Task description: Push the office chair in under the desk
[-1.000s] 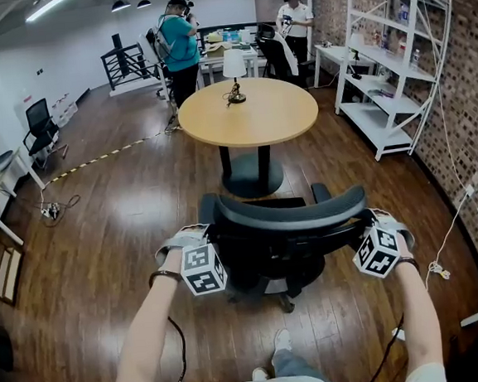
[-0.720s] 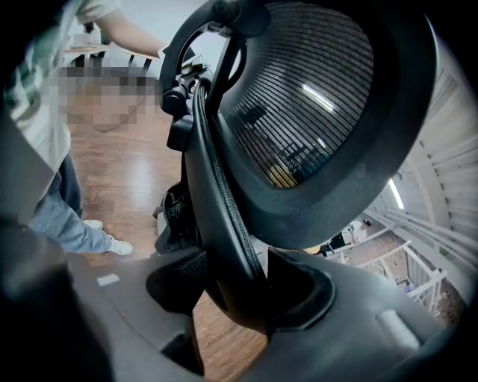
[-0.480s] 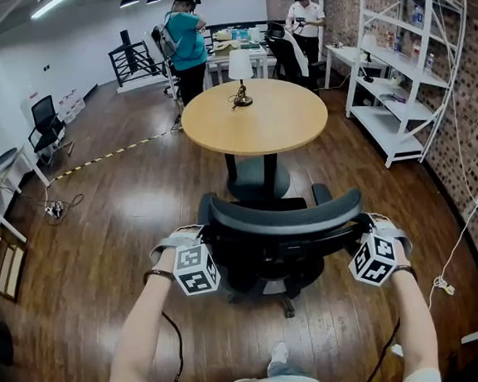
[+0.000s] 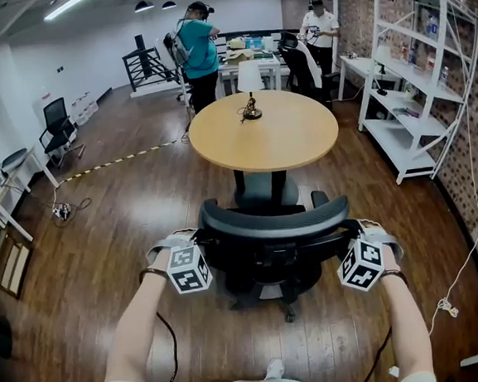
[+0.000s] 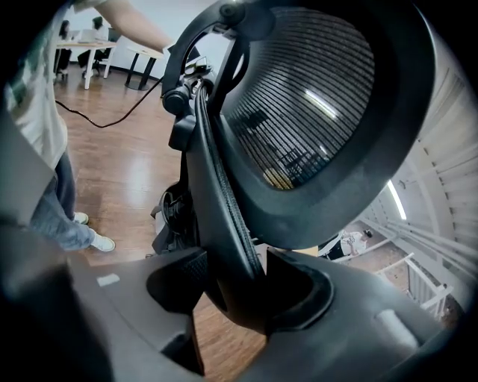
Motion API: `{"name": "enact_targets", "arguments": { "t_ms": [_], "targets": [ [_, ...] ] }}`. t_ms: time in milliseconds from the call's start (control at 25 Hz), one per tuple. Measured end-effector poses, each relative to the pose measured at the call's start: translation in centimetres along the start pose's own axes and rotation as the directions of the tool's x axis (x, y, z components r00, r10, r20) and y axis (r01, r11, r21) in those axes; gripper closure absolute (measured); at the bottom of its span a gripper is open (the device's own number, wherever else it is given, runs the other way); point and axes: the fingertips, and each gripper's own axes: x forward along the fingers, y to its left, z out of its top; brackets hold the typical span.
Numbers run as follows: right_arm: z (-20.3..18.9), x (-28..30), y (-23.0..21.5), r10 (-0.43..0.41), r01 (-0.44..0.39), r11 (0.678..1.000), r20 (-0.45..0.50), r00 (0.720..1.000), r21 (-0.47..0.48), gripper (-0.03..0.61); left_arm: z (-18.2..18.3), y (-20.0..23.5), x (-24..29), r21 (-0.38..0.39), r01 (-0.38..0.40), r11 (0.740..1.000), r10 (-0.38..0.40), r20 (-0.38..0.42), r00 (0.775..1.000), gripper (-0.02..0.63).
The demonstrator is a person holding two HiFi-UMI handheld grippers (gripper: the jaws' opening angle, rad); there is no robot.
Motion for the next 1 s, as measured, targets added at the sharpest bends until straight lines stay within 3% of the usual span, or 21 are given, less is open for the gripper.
{"name": "enact_targets", "arguments": {
  "t_ms": [160,760,1000],
  "targets": [
    [0.2,1.6,-2.0,0.005,-0.005,1.000,0.000,1.000,-0.010,0.350,-0.1,2.2,1.0,-0.009,0.005,1.000,-0.005,-0.010,1.000,0.453],
    [-1.3,5.9,-1.4,-0.014,0.014,1.000,-0.001,1.000,-0.019,0.350,-1.3,2.0,5.7,-0.014,-0.029,0.999,0.029,-0.003,1.000,0.446],
    [-0.5,8.2,-5.4,-0.009,0.009,1.000,-0.017,1.000,-0.006,0.350,-1.5,6.8,7.4,-0.005,-0.020,1.000,0.020,0.005,1.000,0.448]
  ]
}}
